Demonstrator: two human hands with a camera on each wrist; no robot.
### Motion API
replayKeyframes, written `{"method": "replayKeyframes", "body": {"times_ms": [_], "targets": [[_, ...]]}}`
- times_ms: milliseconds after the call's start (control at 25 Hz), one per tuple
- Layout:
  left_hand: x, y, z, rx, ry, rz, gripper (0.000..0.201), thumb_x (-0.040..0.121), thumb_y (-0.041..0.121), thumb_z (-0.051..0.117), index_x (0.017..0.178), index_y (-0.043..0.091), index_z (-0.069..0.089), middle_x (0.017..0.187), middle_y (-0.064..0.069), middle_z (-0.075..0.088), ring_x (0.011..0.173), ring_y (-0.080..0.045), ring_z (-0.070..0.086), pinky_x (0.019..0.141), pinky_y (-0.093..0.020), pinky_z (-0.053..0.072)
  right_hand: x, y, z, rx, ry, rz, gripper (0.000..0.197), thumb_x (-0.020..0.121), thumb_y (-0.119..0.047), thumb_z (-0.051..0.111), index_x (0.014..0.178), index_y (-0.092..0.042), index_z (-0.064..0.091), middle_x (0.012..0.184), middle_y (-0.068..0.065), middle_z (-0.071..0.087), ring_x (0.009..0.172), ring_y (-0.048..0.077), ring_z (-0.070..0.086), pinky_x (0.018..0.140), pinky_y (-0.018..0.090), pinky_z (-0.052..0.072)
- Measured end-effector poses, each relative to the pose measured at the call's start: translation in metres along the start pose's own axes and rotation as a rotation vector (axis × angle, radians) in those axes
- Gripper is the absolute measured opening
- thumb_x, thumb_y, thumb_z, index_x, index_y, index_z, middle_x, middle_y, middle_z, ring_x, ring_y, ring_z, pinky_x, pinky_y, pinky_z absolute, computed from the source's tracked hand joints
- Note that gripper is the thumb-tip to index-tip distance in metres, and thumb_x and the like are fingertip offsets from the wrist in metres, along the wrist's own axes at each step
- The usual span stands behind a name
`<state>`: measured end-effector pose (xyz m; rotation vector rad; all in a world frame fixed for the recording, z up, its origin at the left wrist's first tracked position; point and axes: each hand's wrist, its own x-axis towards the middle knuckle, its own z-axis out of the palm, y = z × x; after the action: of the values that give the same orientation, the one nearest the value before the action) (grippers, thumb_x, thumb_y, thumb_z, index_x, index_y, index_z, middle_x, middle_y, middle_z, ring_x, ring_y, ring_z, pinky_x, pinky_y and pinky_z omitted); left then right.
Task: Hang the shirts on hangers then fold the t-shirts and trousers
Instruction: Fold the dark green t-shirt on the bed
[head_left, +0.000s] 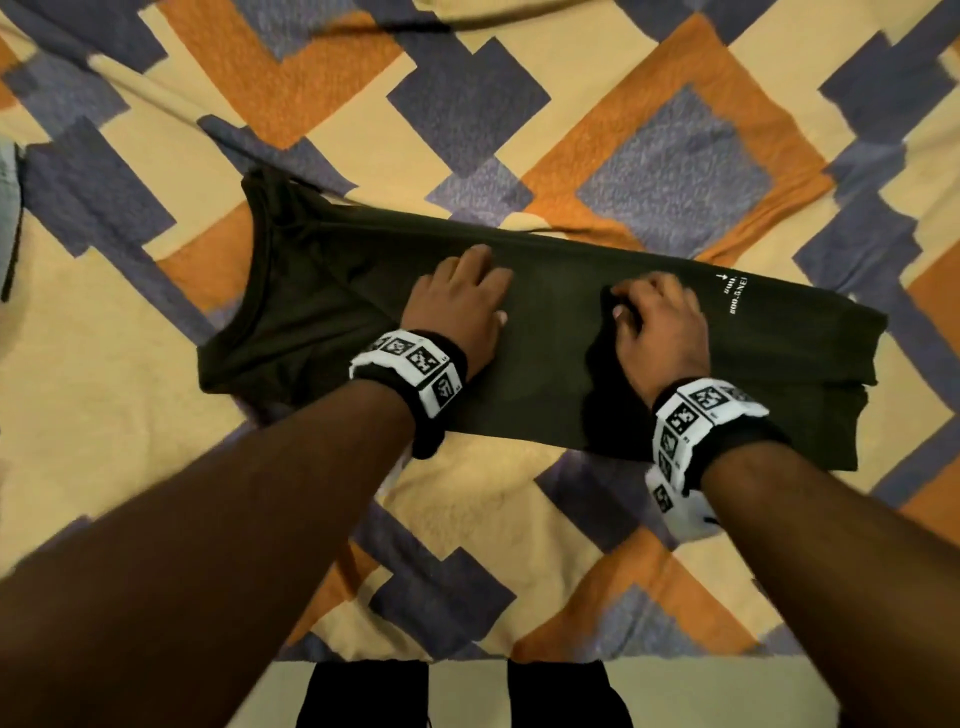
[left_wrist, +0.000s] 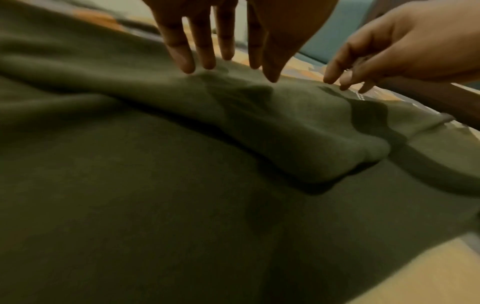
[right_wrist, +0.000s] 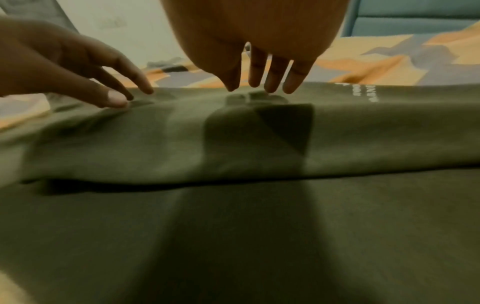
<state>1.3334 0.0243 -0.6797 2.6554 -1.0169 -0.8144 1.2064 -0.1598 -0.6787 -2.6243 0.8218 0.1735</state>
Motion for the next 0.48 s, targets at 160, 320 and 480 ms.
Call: {"method": "replayKeyframes", "body": {"times_ms": [160,320,480], "targets": [[0.026,0.001,0.007,-0.346,0.184,-0.225,0.04,0.094,0.017,0.049,0.133,0.021,0.047,0.148,-0.002,0.031,0.121,-0.03,0.046,0.1,-0.04,0.039,0.036,0.059,-0.016,0.038,-0.077,0.072,0.041,0.09,-0.005,0.048,0.129,-0.018,0.054,0.132,0.011,0.044,0.11,0.036,0.052,0.088,0.044,0.046],[0.05,-0.02,-0.019,-0.18,0.135,-0.206,0.029,0.087,0.014,0.062,0.116,0.011,0.065,0.127,-0.014,0.051,0.116,-0.035,0.049,0.1,-0.039,0.037,0.043,0.102,-0.03,0.082,-0.024,0.107,0.023,0.093,-0.017,0.055,0.114,-0.014,0.061,0.121,0.013,0.049,0.102,0.035,0.055,0.086,0.038,0.044],[0.055,-0.021,-0.041,-0.113,0.225,-0.288,0.021,0.087,0.018,0.065,0.102,0.006,0.071,0.112,-0.017,0.061,0.104,-0.036,0.056,0.093,-0.037,0.042,0.041,0.125,-0.039,0.155,0.009,0.112,0.015,0.093,-0.018,0.056,0.105,-0.01,0.061,0.114,0.013,0.051,0.098,0.034,0.055,0.083,0.037,0.045]]}}
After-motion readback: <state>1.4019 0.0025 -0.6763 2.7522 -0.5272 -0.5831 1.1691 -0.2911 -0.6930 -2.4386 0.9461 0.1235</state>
